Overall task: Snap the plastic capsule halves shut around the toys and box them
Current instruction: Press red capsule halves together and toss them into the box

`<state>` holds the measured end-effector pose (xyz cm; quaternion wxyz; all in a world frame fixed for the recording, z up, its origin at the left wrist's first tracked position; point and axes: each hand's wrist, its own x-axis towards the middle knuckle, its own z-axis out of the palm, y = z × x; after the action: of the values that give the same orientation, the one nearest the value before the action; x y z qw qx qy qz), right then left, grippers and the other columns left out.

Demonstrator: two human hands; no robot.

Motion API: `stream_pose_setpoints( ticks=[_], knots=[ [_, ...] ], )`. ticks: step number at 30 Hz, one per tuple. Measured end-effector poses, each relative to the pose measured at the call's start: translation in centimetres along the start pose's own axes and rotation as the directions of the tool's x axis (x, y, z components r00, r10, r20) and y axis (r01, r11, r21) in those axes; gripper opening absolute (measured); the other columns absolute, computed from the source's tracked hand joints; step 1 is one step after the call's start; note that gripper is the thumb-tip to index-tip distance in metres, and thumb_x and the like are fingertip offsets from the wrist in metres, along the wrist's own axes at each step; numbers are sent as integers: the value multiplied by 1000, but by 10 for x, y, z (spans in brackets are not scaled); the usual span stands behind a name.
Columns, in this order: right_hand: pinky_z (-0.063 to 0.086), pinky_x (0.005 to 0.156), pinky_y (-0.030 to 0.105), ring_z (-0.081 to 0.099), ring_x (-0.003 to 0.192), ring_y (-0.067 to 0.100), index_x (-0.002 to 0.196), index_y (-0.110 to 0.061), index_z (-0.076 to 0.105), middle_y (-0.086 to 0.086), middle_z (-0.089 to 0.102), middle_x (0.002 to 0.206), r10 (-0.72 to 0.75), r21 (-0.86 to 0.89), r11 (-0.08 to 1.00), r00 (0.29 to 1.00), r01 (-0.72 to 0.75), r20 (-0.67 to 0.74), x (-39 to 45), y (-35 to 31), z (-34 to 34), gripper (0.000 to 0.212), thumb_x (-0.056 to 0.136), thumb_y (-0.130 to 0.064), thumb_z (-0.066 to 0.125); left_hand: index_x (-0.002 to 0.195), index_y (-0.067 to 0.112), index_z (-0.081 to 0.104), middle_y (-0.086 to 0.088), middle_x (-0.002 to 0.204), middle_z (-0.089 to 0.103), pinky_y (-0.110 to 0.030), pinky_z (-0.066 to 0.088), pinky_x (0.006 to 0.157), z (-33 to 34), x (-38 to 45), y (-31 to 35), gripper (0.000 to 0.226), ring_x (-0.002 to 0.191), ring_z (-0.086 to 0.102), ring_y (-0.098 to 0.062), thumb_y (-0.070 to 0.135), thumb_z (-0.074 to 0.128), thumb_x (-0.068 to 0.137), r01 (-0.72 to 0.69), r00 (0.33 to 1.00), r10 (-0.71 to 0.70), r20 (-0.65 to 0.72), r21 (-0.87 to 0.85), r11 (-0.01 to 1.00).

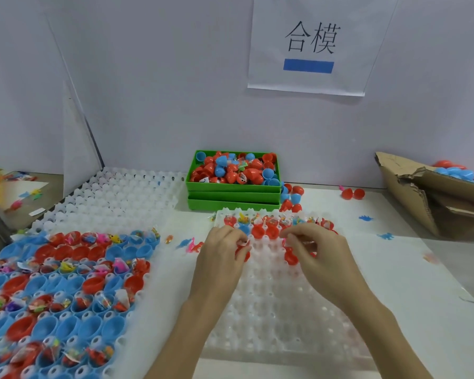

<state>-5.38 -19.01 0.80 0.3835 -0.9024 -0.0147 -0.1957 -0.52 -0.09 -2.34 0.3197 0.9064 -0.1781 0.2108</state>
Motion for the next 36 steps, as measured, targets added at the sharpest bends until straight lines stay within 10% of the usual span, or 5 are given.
stream_pose_setpoints(
  ticks=[14, 26, 36],
  knots=[
    [48, 81, 4, 60, 102, -11, 108, -27, 77, -30, 64, 97, -44, 11, 999, 999, 43, 22, -6, -3, 5, 22, 102, -12, 61, 88, 13, 72, 4, 90, 65, -29, 53, 79, 2, -2, -1, 15, 83, 59, -12, 26, 78, 93, -23, 999, 20, 44, 49, 999],
    [52, 82, 8, 65, 92, -2, 115, -24, 75, -19, 70, 102, 33, 10, 999, 998, -34, 59, -6, -4, 10, 23, 103, -13, 59, 69, 12, 69, 4, 82, 65, -9, 44, 67, -8, -1, 6, 29, 74, 62, -8, 27, 89, 83, 78, 997, -78, 4, -78, 994],
    [57, 92, 22, 71, 116, 14, 139, -24, 64, -9, 72, 129, 86, 705, 660, 959, -258, 270, -5, -6, 5, 39, 100, -30, 62, 87, 15, 76, 7, 102, 76, -21, 56, 92, -20, -8, 34, 12, 102, 72, -8, 22, 85, 84, -255, 959, 186, -213, -363, 896]
  ],
)
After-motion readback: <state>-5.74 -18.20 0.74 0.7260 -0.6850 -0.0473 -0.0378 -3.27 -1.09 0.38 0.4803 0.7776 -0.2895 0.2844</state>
